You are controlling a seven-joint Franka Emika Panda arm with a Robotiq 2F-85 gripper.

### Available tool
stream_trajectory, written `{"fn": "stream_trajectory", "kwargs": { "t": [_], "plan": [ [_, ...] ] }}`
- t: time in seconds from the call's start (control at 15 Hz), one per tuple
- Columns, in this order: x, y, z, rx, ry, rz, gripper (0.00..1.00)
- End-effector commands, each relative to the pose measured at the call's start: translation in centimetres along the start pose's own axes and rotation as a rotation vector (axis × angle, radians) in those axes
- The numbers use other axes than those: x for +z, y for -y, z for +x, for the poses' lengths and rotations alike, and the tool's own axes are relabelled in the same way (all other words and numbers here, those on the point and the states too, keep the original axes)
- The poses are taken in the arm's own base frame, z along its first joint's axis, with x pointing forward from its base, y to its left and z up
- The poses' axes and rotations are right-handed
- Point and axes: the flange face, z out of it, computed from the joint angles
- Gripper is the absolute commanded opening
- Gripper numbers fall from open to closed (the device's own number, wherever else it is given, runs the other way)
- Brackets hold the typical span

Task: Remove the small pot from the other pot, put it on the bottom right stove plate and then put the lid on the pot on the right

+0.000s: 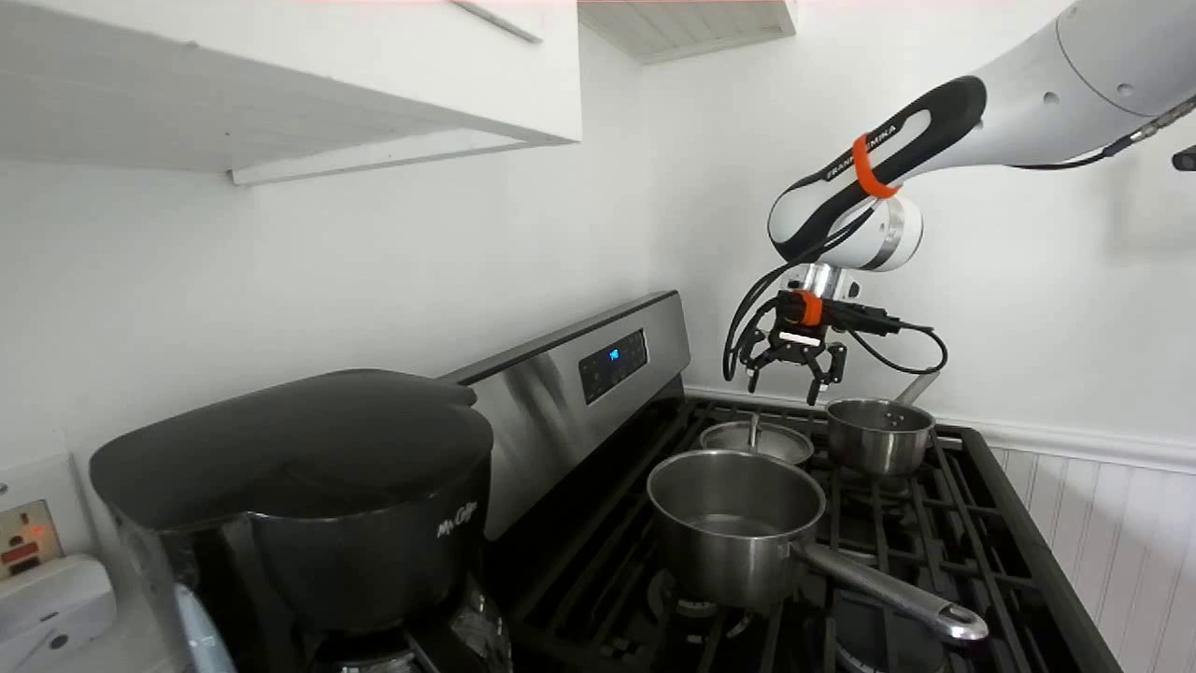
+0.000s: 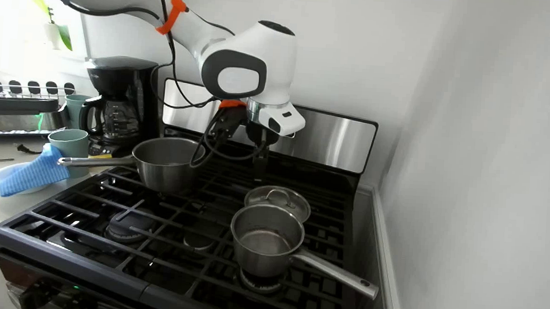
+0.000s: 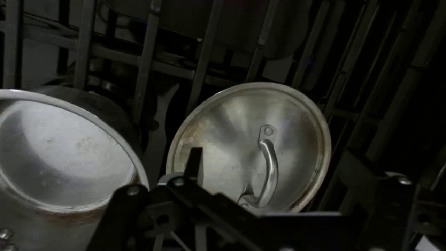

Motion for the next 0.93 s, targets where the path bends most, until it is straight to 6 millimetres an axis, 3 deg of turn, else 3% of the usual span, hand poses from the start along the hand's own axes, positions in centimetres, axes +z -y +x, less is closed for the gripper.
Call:
{"fn": "stream_trajectory", "kwargs": {
  "t": [0.0, 0.4, 0.87],
  "plan": [
    [1.2, -0.3, 2.3, 0.033, 0.017, 0.070, 1.00],
    [3.3, -0.6, 4.4, 0.046, 0.013, 0.107, 1.00],
    [6.0, 0.2, 5.4, 0.026, 0.005, 0.140, 1.00]
  ]
}}
